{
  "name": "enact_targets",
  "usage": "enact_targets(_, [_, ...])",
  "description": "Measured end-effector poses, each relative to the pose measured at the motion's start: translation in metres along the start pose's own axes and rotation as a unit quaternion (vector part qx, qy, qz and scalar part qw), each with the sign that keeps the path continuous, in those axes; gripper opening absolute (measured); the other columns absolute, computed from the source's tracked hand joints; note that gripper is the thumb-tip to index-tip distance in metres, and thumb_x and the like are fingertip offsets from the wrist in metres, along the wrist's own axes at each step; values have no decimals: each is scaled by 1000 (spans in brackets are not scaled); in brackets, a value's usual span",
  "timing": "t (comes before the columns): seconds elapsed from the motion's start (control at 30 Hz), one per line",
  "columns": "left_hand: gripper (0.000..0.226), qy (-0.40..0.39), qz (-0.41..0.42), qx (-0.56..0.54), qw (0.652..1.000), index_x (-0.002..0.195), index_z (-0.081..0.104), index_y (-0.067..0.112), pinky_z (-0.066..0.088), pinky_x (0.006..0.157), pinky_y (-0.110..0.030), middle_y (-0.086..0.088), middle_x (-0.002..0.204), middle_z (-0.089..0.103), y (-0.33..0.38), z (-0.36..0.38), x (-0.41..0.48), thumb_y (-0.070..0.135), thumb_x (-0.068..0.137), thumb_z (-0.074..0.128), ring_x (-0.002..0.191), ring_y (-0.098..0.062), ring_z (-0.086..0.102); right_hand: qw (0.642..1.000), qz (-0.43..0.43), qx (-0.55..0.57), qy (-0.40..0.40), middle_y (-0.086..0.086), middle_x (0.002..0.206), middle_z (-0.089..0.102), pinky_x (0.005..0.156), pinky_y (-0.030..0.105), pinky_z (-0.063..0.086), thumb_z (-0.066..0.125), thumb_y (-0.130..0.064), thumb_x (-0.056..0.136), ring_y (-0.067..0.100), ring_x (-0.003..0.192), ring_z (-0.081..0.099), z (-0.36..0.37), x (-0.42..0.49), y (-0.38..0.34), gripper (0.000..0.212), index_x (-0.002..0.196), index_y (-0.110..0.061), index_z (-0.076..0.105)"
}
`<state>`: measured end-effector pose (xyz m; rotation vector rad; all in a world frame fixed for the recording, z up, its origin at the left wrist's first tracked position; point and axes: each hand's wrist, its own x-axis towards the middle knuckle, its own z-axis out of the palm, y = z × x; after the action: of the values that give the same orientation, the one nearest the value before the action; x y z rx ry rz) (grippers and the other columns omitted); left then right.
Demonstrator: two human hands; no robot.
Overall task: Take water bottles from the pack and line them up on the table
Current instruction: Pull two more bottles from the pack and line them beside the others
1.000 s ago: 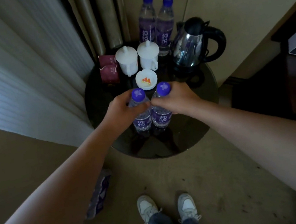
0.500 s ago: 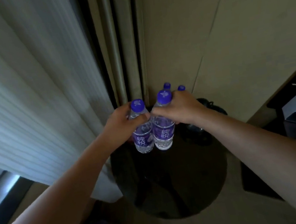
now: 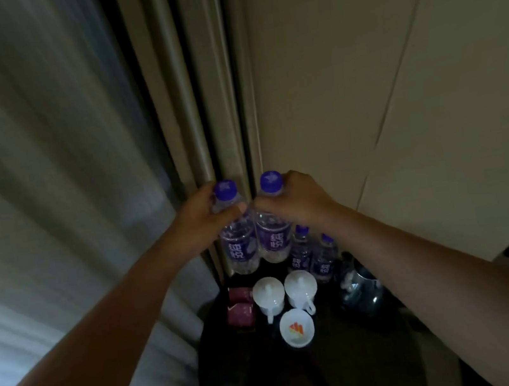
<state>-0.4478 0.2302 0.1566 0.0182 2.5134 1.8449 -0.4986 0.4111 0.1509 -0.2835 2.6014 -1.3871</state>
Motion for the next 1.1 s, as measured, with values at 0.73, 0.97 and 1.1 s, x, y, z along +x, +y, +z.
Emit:
enact_targets(0.73, [23,-35,-24,35,998,92,66,12,52,86,-47,-14,94,69,-160,15,121,9,72,77,89,-20,63,957,74,-281,2,-2,78,56,91,47,35,64,-72,57,26,90,59,75,127,113,51,80,-27,58])
enact_targets(0.97, [20,-85,-40,49,994,90,66,22,49,71,-31,1,80,67,-184,26,131,11,75,75,78,-12,63,942,91,-322,-6,-3,72,48,92,47,32,62,-70,58,21,77,44,82,136,138,49,68,-26,46])
enact_targets(1.1, [25,-95,-43,62,993,98,65,19,53,82,-42,-6,90,68,-193,27,131,15,75,76,90,-22,64,932,79,-353,-22,-6,64,41,91,49,30,57,-62,70,22,75,45,86,136,145,44,60,-26,33])
